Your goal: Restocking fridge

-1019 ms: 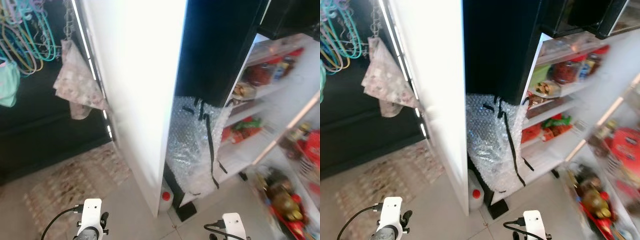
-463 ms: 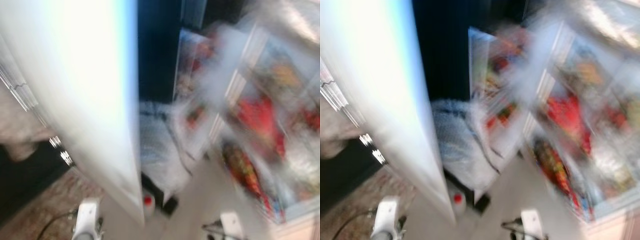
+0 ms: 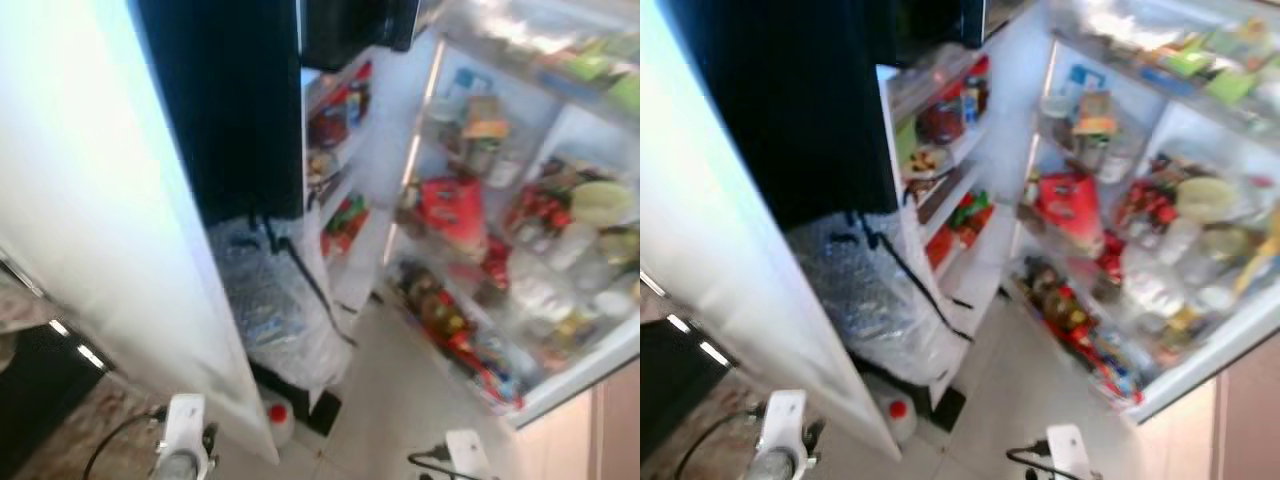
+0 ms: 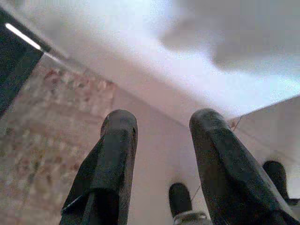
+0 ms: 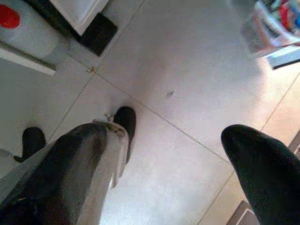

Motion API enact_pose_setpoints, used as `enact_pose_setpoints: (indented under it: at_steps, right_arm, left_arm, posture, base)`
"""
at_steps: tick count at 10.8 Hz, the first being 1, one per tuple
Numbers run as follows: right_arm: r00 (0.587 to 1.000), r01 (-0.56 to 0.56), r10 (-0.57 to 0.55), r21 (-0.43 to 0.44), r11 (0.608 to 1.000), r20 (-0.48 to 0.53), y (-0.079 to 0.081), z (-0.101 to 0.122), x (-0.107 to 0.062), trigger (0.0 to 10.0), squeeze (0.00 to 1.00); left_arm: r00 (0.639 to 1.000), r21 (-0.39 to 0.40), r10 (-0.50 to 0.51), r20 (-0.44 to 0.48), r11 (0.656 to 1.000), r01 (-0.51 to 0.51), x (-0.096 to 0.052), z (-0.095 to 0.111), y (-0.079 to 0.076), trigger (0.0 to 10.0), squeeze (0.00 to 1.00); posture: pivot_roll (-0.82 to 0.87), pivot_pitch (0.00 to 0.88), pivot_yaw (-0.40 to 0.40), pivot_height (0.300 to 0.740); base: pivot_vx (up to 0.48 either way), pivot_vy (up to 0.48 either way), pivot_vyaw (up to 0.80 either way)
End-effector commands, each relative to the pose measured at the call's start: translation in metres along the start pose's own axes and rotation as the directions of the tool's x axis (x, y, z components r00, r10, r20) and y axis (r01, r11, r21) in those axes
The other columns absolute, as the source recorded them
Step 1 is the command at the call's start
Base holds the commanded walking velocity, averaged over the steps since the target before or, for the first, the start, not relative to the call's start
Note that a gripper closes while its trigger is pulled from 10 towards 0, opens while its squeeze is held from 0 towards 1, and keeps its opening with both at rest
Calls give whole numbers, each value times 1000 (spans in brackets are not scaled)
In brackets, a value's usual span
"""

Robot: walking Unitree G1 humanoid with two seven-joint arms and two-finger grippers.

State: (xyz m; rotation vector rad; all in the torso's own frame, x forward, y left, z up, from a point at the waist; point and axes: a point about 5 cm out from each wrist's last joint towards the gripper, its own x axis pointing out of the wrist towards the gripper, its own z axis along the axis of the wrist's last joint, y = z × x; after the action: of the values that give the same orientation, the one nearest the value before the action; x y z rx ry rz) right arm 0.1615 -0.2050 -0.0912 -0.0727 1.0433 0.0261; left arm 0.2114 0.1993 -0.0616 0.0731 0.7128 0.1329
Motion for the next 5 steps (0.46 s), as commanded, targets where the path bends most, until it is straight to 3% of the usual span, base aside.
enact_pose_setpoints:
  at_steps: [1,5]
  right_arm:
    - [1000,-10,10,-1,1000,7,3,0,0,10000,0]
    - [1000,1,-2,23,1000,1,2,-1,0,10000,0]
  left_arm:
    - [999,7,22,-48,1000,-22,-5,-14,8,10000,0]
    - [994,-47,57,-95,997,-62,-8,-24,13,10000,0]
  posture:
    - [-34,32,25,740]
    - [-38,22,21,740]
  base:
    - [0,0,0]
    - [0,0,0]
